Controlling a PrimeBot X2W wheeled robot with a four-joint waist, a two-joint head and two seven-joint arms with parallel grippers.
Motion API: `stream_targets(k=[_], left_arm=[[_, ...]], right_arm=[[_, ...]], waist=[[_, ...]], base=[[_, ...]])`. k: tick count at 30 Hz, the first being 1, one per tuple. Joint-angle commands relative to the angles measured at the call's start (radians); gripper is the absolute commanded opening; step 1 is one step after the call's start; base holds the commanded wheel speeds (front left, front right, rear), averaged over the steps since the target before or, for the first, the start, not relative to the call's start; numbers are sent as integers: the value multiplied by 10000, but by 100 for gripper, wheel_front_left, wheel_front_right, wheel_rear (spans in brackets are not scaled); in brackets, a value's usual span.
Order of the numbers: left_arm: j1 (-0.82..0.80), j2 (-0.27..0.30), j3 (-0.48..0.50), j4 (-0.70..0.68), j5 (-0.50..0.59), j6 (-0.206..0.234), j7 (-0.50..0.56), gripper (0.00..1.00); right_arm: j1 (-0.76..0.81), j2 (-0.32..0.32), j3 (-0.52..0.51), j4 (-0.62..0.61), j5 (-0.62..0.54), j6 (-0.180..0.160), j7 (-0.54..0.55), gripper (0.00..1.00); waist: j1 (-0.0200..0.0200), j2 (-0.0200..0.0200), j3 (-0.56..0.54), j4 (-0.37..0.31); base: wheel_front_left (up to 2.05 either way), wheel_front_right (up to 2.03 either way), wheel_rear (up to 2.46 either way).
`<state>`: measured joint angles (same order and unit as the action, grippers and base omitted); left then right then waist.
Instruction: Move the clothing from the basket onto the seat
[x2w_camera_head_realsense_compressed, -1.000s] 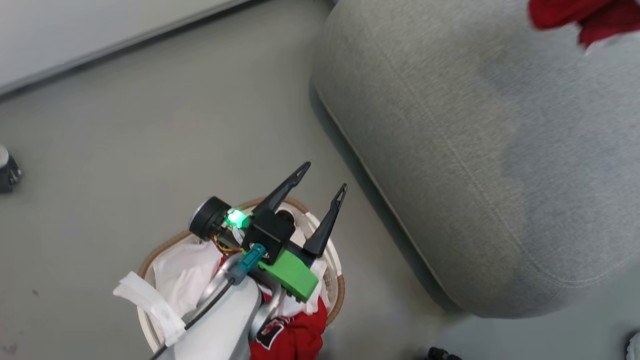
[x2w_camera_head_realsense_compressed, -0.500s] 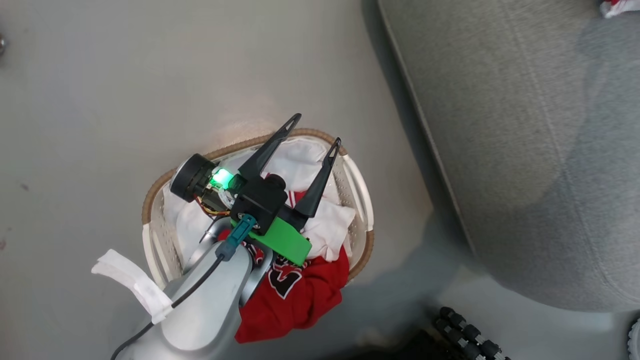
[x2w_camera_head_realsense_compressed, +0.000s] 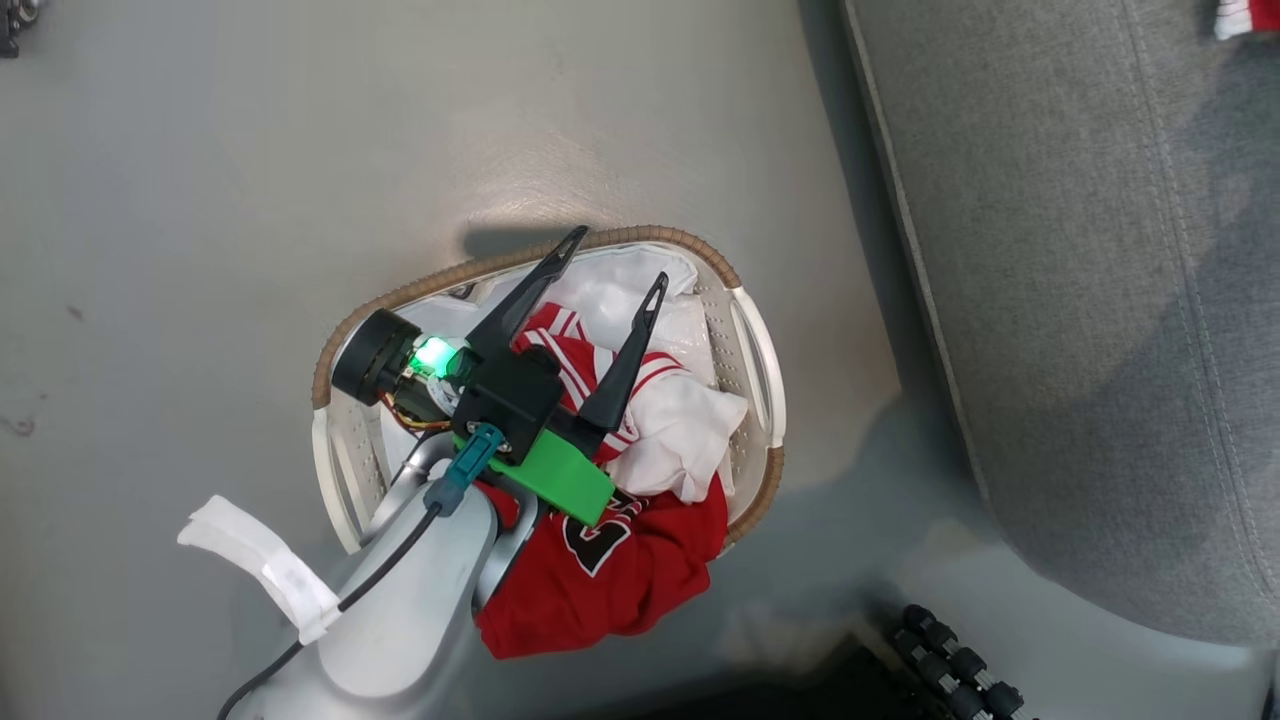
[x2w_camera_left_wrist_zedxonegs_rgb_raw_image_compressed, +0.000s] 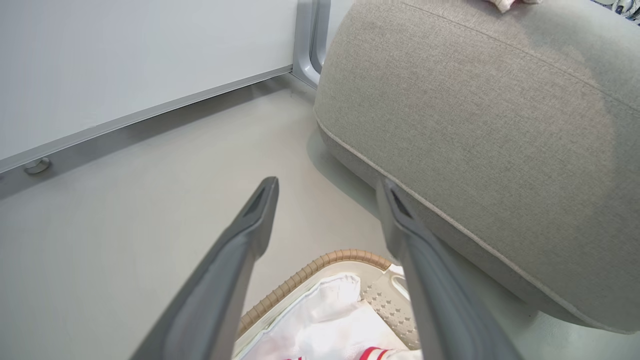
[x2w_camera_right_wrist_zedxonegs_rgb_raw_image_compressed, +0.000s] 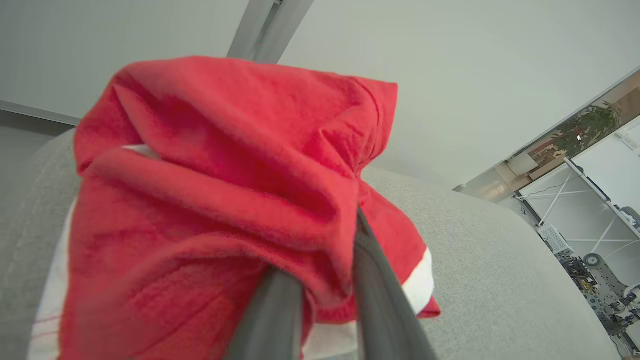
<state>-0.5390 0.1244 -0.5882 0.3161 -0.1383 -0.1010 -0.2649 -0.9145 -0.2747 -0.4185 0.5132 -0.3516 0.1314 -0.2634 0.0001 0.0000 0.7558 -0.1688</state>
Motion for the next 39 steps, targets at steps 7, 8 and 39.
stream_targets(k=[7, 8, 39], left_arm=[[248, -135, 111, 24, -210, -6, 9, 100], [291, -161, 162, 16, -243, -4, 9, 100], [3721, -663, 3712, -676, -949, 308, 9, 100]], right_arm=[[1008, 160, -66, -61, 127, -14, -21, 100], [1176, 180, -55, -117, 144, -14, -21, 100], [3794, 1814, 2732, -794, 2396, -14, -20, 100]], waist=[[-1, 0, -782, -49], [-1, 0, -924, -32], [-1, 0, -6009, 1749]], base=[[0, 0, 0], [0, 0, 0], [0, 0, 0]])
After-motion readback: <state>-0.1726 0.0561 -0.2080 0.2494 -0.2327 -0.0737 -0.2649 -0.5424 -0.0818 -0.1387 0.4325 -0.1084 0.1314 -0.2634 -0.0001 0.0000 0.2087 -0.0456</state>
